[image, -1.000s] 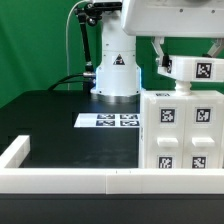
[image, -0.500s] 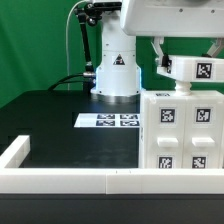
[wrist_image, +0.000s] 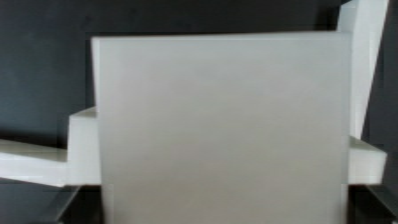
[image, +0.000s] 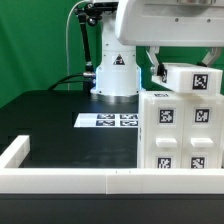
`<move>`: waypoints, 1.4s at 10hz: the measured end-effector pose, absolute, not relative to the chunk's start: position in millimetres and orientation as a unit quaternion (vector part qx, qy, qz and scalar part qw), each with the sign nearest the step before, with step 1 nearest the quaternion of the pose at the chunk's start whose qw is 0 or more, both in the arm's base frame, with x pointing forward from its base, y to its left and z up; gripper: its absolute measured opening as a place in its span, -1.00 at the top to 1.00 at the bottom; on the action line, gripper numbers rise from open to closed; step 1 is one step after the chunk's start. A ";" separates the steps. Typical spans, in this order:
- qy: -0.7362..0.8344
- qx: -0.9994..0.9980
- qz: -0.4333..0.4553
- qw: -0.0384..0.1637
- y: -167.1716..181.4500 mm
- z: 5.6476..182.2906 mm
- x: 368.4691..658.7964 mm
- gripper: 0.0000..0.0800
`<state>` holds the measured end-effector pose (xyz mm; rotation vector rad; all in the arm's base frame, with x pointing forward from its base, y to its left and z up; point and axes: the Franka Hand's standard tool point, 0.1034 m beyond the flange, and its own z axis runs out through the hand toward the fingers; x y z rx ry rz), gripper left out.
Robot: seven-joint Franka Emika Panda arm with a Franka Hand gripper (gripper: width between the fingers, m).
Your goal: Assemble cabinet
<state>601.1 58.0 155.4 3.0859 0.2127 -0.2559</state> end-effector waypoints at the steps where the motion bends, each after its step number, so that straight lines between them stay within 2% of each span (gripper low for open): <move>1: 0.069 0.995 -0.076 0.019 59.3 155.0 602.3 -0.41; 3: 0.069 0.995 -0.071 0.019 59.4 154.9 602.5 -0.41; 4: 0.069 0.995 -0.071 0.019 59.2 153.9 602.2 -0.82; 5: 0.069 0.995 -0.072 0.019 59.1 153.6 602.2 -0.82; 6: 0.069 0.995 -0.072 0.019 59.1 153.4 602.1 -0.94; 8: 0.069 0.996 -0.058 0.018 59.2 159.0 606.5 -0.99; 10: 0.069 0.997 0.012 0.011 55.4 176.4 613.1 -0.99; 12: 0.066 0.996 0.057 0.006 52.0 176.7 603.8 -0.99; 14: 0.075 0.996 0.054 0.006 46.6 172.4 605.0 -0.99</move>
Offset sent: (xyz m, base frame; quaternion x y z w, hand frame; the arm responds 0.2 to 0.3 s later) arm 0.0000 0.0000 0.0000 0.0000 0.0000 0.0000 1.0000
